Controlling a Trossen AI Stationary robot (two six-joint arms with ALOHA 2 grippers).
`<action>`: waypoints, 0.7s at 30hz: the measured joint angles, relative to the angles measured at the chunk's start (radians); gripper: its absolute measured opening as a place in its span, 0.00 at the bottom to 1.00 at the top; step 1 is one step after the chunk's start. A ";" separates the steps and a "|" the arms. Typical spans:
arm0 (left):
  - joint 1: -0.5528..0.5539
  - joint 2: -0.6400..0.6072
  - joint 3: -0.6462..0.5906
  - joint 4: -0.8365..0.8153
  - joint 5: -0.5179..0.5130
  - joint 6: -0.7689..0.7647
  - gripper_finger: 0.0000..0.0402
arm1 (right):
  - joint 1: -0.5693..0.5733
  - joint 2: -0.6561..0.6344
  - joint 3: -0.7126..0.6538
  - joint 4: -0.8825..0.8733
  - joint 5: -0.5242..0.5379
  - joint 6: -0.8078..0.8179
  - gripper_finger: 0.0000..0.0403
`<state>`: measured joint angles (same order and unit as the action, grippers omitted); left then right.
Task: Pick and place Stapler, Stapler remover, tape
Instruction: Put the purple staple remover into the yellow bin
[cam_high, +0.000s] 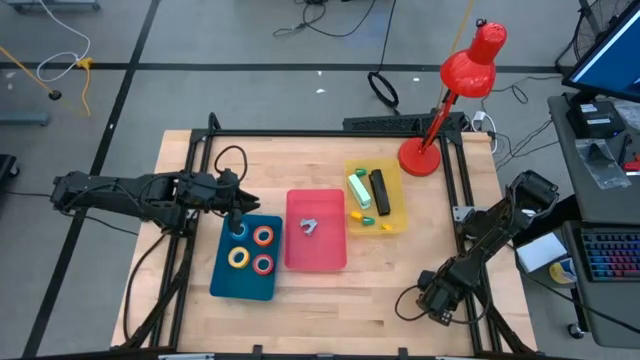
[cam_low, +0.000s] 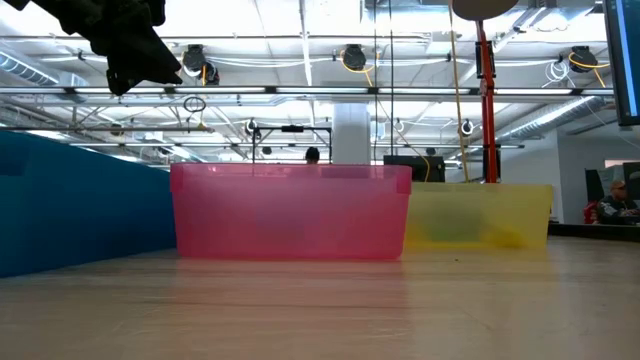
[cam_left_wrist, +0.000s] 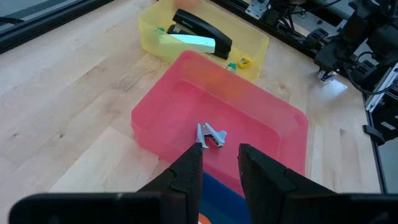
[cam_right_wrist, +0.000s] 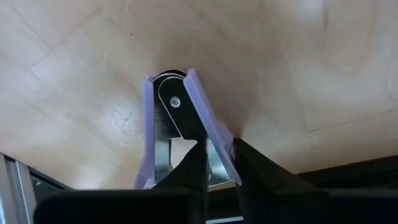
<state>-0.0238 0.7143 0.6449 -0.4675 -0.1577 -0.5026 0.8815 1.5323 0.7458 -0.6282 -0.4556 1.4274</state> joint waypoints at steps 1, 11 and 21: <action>0.000 0.000 0.000 0.000 0.000 0.000 0.26 | -0.002 -0.004 -0.001 0.002 0.003 -0.003 0.10; 0.000 0.000 0.000 0.000 0.000 0.000 0.26 | -0.030 -0.079 -0.003 0.018 0.106 0.053 0.10; 0.000 0.000 0.000 0.001 0.000 0.003 0.26 | -0.127 -0.249 -0.002 0.169 0.424 0.159 0.10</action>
<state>-0.0238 0.7143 0.6449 -0.4667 -0.1577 -0.4992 0.7545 1.2835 0.7437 -0.4589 -0.0321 1.5868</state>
